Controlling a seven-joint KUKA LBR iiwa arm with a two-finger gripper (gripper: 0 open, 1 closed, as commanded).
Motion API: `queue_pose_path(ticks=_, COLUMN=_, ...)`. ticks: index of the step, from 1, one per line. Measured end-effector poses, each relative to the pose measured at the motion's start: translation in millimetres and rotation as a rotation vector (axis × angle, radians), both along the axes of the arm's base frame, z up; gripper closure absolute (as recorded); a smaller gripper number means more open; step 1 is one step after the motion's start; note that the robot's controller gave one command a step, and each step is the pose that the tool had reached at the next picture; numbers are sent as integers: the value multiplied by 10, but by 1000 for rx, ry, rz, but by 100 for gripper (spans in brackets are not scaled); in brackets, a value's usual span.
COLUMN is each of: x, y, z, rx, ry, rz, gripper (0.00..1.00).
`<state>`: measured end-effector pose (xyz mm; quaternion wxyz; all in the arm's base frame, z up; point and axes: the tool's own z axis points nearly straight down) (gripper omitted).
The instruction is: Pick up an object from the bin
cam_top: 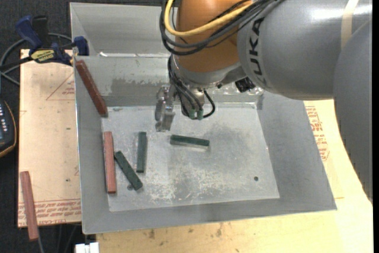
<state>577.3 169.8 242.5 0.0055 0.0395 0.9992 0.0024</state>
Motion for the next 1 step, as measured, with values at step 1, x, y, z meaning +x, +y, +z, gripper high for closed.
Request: queue_pose_path(ticks=1, x=-247, y=-69, z=-602, rx=-4, ry=17, rz=-82, gripper=100)
